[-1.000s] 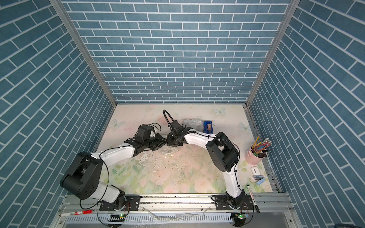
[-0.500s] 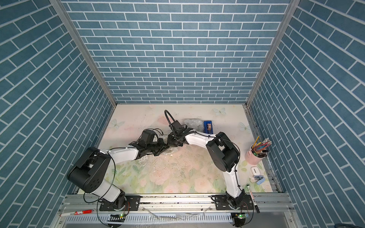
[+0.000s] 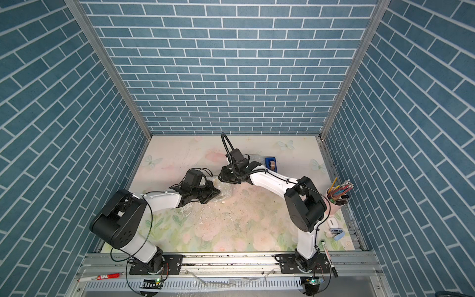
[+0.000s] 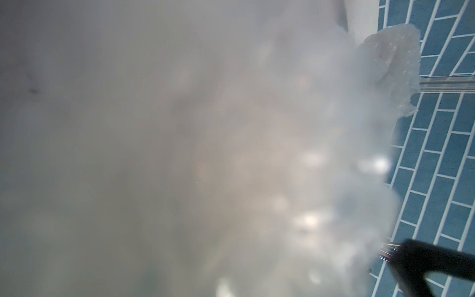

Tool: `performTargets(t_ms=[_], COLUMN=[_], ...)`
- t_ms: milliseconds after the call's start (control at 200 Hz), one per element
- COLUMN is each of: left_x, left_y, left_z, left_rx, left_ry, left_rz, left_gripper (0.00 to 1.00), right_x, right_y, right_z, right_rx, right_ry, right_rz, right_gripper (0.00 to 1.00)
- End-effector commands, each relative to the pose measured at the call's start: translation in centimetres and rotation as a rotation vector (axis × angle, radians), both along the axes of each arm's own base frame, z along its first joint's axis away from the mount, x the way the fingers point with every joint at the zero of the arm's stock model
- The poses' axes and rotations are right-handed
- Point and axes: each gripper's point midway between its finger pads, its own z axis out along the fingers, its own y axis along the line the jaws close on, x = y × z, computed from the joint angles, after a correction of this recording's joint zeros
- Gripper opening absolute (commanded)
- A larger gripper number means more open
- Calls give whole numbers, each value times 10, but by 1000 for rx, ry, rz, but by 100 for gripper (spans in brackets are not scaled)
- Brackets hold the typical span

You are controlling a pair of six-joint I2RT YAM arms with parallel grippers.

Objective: Wrap bowls in bubble wrap
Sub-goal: Stick the tape on the bubble wrap.

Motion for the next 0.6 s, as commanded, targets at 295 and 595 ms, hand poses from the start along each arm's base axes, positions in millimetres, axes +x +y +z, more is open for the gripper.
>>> performTargets(t_ms=[295,595], left_x=[-2,-4], left_y=[6,7], left_z=[0,-4], left_rx=[72,90], left_ry=[17,20], left_rz=[-20,-38], left_gripper=[0,0], right_x=[-17,21], right_y=[39,12], right_z=[-33,-76], right_rx=[84,15], right_ry=[131,134], right_rz=[126,22], right_gripper=[9,5])
